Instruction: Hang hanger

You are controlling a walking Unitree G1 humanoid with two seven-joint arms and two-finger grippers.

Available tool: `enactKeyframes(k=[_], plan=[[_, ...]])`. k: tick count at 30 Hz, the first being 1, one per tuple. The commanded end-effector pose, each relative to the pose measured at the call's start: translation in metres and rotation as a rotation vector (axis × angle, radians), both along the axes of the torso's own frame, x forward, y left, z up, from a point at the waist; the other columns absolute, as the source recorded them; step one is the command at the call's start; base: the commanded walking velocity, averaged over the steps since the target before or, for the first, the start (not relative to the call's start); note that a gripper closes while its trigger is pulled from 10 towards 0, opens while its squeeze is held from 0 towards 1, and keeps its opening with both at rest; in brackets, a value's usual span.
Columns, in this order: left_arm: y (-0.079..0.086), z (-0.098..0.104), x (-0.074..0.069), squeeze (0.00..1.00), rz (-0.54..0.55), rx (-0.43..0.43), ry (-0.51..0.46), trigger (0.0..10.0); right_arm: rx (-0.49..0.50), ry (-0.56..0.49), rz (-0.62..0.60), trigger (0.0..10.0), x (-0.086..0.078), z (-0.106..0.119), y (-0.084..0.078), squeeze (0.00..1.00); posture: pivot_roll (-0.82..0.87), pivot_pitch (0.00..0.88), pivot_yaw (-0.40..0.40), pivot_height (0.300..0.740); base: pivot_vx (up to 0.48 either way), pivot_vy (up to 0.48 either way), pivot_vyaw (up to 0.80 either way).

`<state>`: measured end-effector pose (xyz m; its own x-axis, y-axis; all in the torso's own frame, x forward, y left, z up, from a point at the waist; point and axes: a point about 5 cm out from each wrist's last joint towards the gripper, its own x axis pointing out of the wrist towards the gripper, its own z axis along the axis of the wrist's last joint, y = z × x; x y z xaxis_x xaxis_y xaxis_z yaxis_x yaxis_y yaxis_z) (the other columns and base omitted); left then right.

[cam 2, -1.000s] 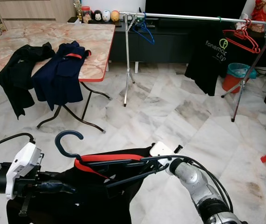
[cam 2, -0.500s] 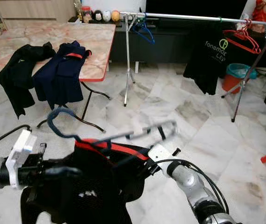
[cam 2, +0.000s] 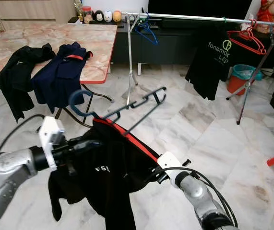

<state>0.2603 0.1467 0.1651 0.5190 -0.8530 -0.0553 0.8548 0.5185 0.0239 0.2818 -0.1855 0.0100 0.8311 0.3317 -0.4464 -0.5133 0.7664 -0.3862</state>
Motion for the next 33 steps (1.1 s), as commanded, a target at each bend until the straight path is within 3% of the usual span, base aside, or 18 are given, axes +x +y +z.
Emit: enactKeyframes(k=[1,13,19,22,25,28,33], plan=[[-0.003,0.009,0.002,0.0,-0.002,0.02,-0.066,10.0,0.021,-0.014,-0.02,10.0,0.001,0.003,-0.002,1.0,0.09,0.0,-0.019,0.74,0.0,0.0,0.0],[-0.004,0.001,0.006,0.0,0.024,0.06,-0.064,10.0,-0.024,0.013,0.089,10.0,-0.002,0.005,0.003,1.0,0.09,0.0,-0.012,0.74,0.0,0.0,0.0],[-0.004,0.001,0.005,0.0,0.018,0.055,-0.059,10.0,-0.036,0.004,0.045,10.0,-0.001,0.005,-0.003,1.0,0.09,0.0,-0.015,0.74,0.0,0.0,0.0],[-0.006,0.001,0.003,0.0,-0.01,0.045,-0.047,10.0,0.026,0.005,-0.027,10.0,0.001,0.006,-0.006,1.0,0.09,0.0,-0.015,0.74,0.0,0.0,0.0],[-0.005,0.0,0.0,0.0,-0.027,0.047,-0.034,10.0,0.152,0.069,-0.063,10.0,0.0,0.003,-0.003,1.0,0.09,0.0,-0.014,0.74,0.0,0.0,0.0],[-0.005,-0.001,0.0,0.0,-0.034,0.051,-0.028,10.0,0.144,0.207,0.024,10.0,-0.011,-0.009,0.002,1.0,0.09,0.0,-0.012,0.74,0.0,0.0,0.0],[-0.006,-0.002,-0.002,0.0,-0.044,0.05,-0.021,10.0,0.164,0.261,0.09,10.0,-0.017,-0.012,0.005,1.0,0.09,0.0,-0.011,0.74,0.0,0.0,0.0]])
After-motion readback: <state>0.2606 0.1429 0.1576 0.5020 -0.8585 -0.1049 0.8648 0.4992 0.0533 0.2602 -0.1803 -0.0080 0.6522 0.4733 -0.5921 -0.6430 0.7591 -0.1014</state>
